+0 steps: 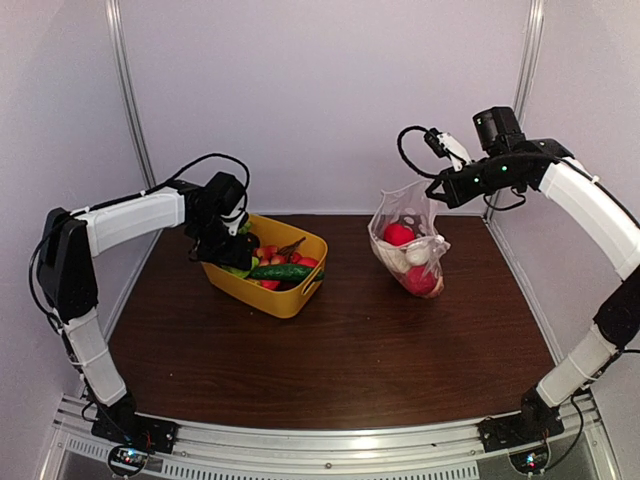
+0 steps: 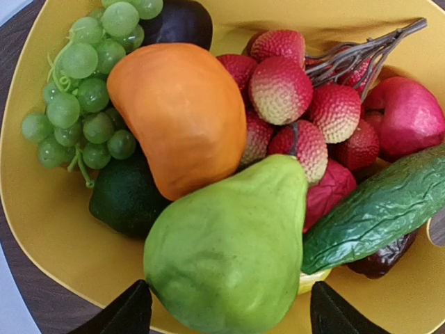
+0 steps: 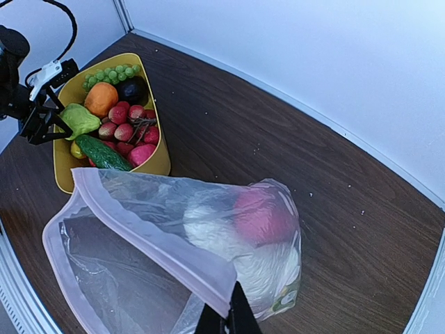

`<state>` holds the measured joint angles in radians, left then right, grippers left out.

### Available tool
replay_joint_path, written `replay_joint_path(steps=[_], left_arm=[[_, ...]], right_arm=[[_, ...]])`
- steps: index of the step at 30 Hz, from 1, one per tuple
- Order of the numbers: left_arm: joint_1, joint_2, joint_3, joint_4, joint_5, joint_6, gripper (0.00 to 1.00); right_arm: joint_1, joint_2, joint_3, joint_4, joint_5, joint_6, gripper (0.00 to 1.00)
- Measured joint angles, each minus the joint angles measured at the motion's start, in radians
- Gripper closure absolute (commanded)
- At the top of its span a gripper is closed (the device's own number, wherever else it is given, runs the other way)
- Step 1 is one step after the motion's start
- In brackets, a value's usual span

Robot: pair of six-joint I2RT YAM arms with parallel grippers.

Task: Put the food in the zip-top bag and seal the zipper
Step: Pick up the fake fruit from the bin, then place the fake fruit in the zipper food storage bag.

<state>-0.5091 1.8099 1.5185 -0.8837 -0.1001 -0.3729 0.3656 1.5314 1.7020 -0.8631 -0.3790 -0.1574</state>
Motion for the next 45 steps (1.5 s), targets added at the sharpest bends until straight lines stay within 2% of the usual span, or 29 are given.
replay_joint_path(steps=[3,9,18,23,25,30,33,34,40,45], left_arm=[[0.0,0.028,0.019,-0.003,-0.011,0.008,0.31],[0.0,0.053,0.08,-0.017,-0.025,0.026,0.52],[0.0,-0.029,0.194,-0.064,-0.017,0.031,0.55],[-0.029,-0.14,0.226,-0.01,0.13,0.031,0.58],[-0.066,-0.184,0.22,0.076,0.248,0.029,0.59],[-0.201,-0.196,0.208,0.259,0.433,0.008,0.61],[-0.264,-0.194,0.144,0.431,0.534,-0.048,0.61],[-0.288,-0.18,0.105,0.546,0.585,-0.097,0.61],[-0.306,-0.052,0.11,0.805,0.658,-0.25,0.62],[-0.343,0.071,0.167,0.887,0.658,-0.356,0.62]], right_arm=[[0.002,0.0,-0.007,0.002,-0.001,0.0,1.0],[0.005,-0.004,-0.029,0.009,-0.002,0.0,1.0],[0.007,-0.019,-0.042,0.014,-0.002,0.0,1.0],[0.01,-0.019,-0.042,0.014,-0.002,0.001,1.0],[0.012,-0.019,-0.042,0.014,-0.002,0.003,1.0],[0.021,-0.019,-0.042,0.014,-0.002,0.006,1.0],[0.023,-0.018,-0.041,0.014,-0.002,0.008,1.0],[0.025,-0.014,-0.037,0.014,-0.003,0.01,1.0],[0.027,-0.002,-0.015,0.006,-0.027,0.036,1.0],[0.027,0.011,0.014,-0.001,-0.055,0.06,1.0]])
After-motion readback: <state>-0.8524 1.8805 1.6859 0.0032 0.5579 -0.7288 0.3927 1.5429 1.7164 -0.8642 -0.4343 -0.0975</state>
